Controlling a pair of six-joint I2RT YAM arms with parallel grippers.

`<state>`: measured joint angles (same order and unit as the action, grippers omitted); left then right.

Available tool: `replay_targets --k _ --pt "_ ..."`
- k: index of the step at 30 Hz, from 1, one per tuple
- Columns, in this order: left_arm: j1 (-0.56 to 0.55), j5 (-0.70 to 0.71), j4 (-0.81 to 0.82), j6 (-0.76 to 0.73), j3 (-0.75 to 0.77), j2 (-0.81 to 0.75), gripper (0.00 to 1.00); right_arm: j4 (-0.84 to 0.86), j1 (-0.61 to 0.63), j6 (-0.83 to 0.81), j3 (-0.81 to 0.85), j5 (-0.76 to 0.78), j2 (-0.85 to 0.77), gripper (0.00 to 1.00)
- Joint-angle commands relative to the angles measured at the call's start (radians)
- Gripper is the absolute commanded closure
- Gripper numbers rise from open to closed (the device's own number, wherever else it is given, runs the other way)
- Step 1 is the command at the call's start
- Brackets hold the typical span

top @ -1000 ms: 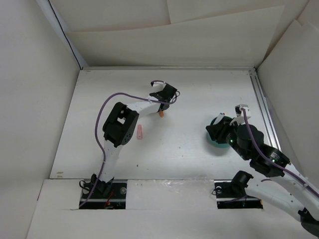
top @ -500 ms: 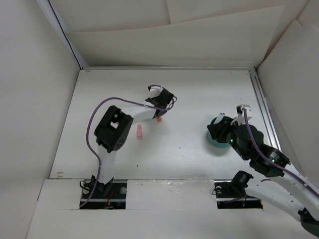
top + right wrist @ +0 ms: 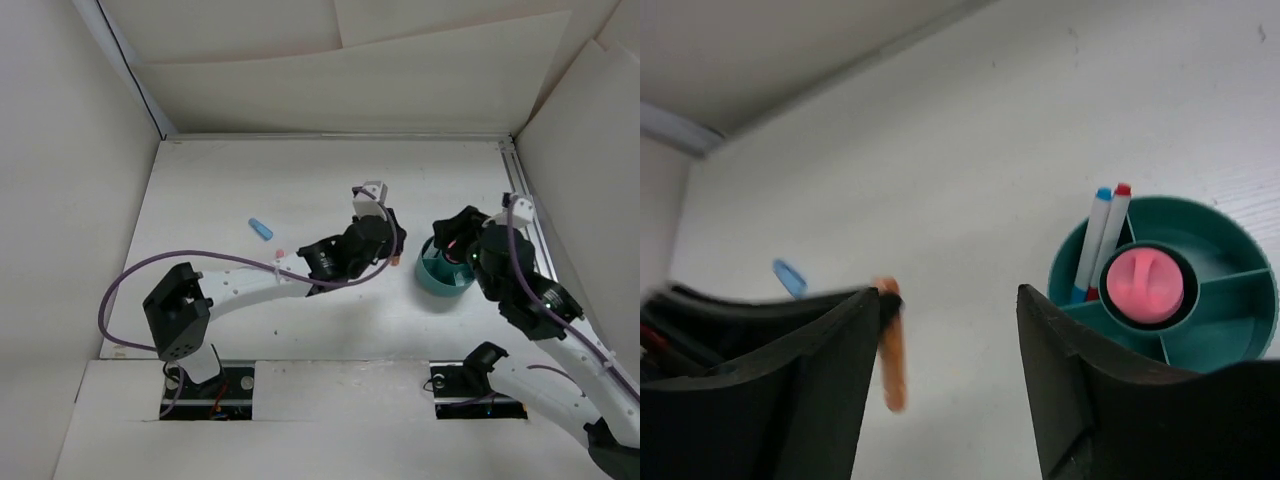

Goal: Sort the stationery into containers
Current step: Pick up the pen from the center of the board.

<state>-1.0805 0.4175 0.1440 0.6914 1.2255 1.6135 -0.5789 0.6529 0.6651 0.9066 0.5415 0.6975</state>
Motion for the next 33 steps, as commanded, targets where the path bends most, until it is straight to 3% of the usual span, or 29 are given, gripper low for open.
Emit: replay_targets --k 1,9,13,15,20,23,25,27,30,33 --pt "-0.055 -0.006 0.141 -0.052 -0.003 -0.007 1.0 0.022 -0.047 0.008 0.123 0.069 -0.068 0.37" --pt "-0.124 0.018 0.423 -0.128 -0.003 0.094 1.0 -0.038 -0.088 -0.033 0.279 0.126 -0.133 0.33" --pt "-0.147 0.069 0.517 -0.173 0.006 0.163 1.0 -0.027 -0.088 -0.073 0.288 0.079 -0.144 0.33" --pt "-0.147 0.056 0.537 -0.173 0.008 0.163 1.0 -0.041 -0.088 -0.073 0.264 0.055 -0.118 0.38" --pt "-0.147 0.056 0.629 -0.138 -0.136 0.005 1.0 -0.078 -0.088 -0.105 0.186 -0.117 -0.104 0.53" --pt "-0.147 0.098 0.527 -0.084 -0.205 -0.14 1.0 -0.032 -0.088 -0.156 0.14 -0.323 -0.182 0.65" --pt "-0.131 0.084 0.499 -0.057 -0.215 -0.2 1.0 -0.018 -0.088 -0.171 0.118 -0.424 -0.222 0.65" --pt "-0.122 0.073 0.467 -0.021 -0.228 -0.256 1.0 0.004 -0.088 -0.208 0.091 -0.588 -0.234 0.5" --pt "-0.122 0.04 0.454 0.019 -0.228 -0.265 1.0 0.001 -0.088 -0.252 0.06 -0.678 -0.202 0.33" --pt "-0.122 0.014 0.454 0.062 -0.21 -0.265 1.0 0.001 -0.088 -0.286 0.051 -0.715 -0.191 0.32"
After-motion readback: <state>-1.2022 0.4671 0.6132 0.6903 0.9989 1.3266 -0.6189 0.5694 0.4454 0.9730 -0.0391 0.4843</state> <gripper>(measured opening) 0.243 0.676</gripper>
